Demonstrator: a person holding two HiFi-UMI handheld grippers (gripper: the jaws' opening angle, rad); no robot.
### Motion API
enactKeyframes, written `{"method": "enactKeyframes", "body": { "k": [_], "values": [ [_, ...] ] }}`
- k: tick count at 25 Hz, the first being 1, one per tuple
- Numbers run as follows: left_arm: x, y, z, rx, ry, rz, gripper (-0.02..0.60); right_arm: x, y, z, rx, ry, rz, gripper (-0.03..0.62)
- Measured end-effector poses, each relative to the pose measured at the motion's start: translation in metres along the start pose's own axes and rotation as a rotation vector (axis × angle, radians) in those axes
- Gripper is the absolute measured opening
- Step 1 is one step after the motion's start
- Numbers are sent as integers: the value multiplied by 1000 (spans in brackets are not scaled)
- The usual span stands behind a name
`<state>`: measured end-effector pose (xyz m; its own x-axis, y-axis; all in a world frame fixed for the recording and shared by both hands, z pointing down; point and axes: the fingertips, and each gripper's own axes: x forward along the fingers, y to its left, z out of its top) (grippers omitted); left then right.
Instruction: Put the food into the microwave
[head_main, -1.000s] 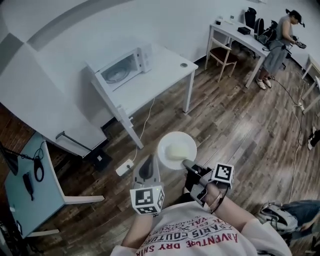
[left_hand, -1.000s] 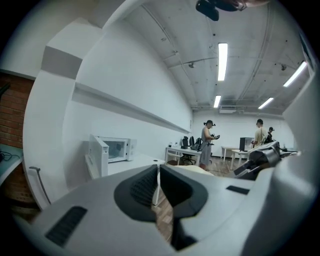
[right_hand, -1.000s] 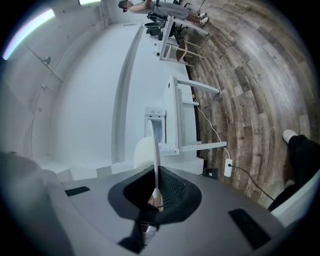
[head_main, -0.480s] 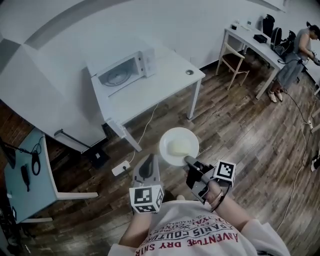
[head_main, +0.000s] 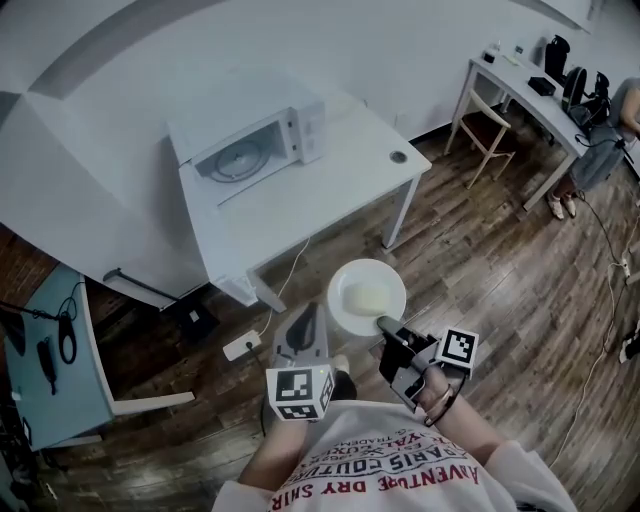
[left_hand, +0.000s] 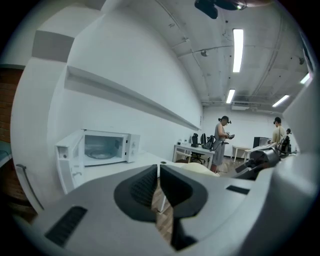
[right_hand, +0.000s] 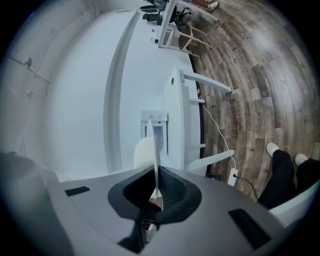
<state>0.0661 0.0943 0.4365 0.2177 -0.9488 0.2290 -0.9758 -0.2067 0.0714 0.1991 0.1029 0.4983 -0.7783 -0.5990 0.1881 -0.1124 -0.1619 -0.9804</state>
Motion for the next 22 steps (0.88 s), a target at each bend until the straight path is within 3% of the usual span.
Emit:
{"method": "enactKeyframes", "body": {
  "k": [7, 13, 19, 22],
  "values": [
    [68, 59, 37, 42, -22, -12, 18, 84, 24, 40, -27, -8, -16, 21],
    [105, 87, 43, -12, -15, 6, 18, 137, 43, 58, -35, 44, -12, 21],
    [137, 103, 55, -8, -26, 64, 18, 182, 52, 89, -49, 116, -10, 21],
    [160, 112, 66, 30, -44, 123, 18, 206, 56, 108, -56, 173, -8, 21]
  ]
}}
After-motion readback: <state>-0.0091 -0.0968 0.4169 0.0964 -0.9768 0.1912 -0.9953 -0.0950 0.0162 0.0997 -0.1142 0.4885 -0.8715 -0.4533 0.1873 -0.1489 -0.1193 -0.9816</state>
